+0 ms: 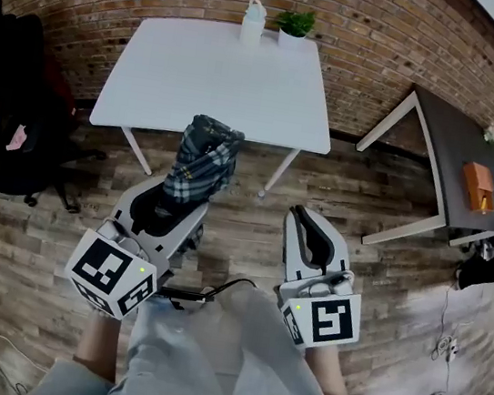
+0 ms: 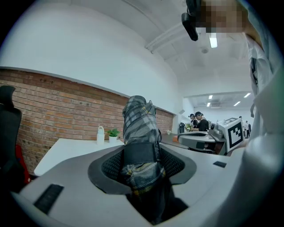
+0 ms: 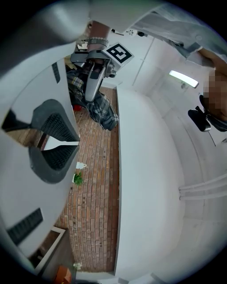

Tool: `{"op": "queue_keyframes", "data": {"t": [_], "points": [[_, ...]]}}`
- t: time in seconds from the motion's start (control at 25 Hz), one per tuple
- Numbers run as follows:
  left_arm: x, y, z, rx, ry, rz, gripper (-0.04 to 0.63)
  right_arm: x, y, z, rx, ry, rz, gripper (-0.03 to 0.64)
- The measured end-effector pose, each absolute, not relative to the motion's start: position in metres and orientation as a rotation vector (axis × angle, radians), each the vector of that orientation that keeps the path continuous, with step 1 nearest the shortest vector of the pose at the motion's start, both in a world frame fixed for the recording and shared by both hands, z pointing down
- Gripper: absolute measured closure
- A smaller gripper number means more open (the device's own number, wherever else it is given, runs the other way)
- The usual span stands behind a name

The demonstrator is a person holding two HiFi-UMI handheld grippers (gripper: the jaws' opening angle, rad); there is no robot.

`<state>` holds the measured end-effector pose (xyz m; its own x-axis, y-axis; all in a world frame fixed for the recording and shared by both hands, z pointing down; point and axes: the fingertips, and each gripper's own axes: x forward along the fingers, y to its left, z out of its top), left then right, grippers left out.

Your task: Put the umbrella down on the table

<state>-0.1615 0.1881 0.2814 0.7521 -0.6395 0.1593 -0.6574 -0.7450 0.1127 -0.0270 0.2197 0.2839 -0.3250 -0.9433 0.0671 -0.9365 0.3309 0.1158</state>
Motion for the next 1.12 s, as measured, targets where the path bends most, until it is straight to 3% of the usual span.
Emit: {"op": "queue_keyframes", "data": {"t": [0.52,1.12], "points": [[-0.147,0.153,0.290,2.778,-1.058,0.142,0.365,-0.011,0.180,0.289,1.730,-2.468,-0.105,0.561],[-0.079,0.006,0.303,2.715,-1.112,0.186,0.365,0.056,0.023,0.303,1.650,-2.509,-0.041,0.561]]}}
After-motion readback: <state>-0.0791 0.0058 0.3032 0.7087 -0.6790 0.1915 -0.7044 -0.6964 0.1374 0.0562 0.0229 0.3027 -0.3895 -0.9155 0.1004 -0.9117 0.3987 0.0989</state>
